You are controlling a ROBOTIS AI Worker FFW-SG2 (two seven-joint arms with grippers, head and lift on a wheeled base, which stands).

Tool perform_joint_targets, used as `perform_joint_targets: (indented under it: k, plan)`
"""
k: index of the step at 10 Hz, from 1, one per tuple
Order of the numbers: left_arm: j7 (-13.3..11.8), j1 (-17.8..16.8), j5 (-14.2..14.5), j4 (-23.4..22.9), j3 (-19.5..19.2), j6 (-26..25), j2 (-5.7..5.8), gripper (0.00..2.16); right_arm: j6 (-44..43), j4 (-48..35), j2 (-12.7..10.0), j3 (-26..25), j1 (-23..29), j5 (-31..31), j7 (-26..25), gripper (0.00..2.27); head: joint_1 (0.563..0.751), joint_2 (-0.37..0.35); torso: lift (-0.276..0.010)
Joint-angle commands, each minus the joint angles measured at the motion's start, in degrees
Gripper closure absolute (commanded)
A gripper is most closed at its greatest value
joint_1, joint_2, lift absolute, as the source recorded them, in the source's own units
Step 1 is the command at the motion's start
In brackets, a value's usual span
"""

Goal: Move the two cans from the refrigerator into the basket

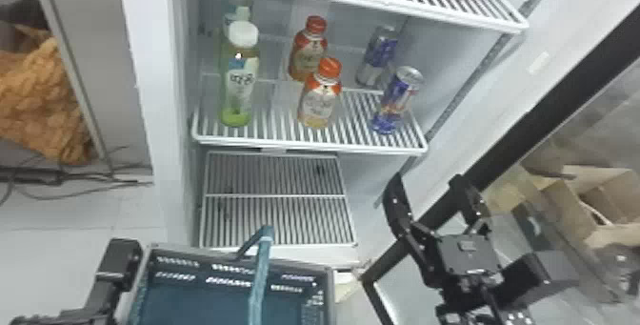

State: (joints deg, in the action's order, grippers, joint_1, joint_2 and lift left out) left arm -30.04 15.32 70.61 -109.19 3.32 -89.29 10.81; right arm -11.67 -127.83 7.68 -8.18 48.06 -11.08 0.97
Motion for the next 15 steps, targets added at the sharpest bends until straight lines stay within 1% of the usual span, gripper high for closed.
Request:
perform_joint_targets:
  k: [1,8,10,15]
  plan:
    - [0.0,0.0,0.1,0.0,0.0,-0.7,0.00,1.21,-0.2,0.1,0.1,0.2,-0.1,0.0,0.0,0.12,0.695,-0.350,-0.266]
    - [0.4,0.0,0.6,0.0,0.0,-0.7,0.09,1.21,-0.2,0.9,0.2,0.5,-0.8,0.0,0.0,0.12,0.695,-0.350,-0.266]
    - [0.4,0.0,0.6,0.0,0.1,-0.7,0.09,1.21,-0.3,2.6,0.4,0.5,-2.4,-0.1,0.0,0.12,0.695,-0.350,-0.266]
    - [1.0,-0.1,1.1,0.0,0.3,-0.7,0.00,1.21,-5.4,11.3,0.9,1.2,-9.8,0.2,0.0,0.12,0.695,-0.350,-0.266]
